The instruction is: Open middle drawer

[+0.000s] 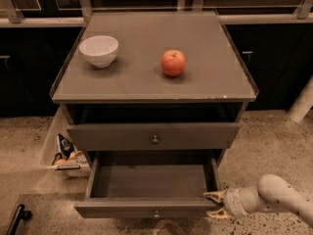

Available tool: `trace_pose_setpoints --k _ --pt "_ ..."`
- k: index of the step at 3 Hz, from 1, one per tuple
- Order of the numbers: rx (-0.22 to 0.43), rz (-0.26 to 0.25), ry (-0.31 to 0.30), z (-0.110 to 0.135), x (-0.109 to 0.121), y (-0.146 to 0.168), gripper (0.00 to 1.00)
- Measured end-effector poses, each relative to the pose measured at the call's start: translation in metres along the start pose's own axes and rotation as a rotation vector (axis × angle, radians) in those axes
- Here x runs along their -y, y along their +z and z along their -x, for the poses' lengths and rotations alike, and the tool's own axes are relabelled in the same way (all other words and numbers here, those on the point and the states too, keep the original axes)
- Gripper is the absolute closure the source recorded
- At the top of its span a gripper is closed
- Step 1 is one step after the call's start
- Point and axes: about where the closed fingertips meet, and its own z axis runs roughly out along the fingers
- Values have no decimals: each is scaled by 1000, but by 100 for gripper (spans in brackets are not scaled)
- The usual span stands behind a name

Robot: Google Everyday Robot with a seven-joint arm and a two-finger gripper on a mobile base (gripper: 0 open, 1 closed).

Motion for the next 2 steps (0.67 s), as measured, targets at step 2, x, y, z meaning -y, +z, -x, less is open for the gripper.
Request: trace_pose_setpoints --k 2 --pt "3 4 -5 2 2 2 14"
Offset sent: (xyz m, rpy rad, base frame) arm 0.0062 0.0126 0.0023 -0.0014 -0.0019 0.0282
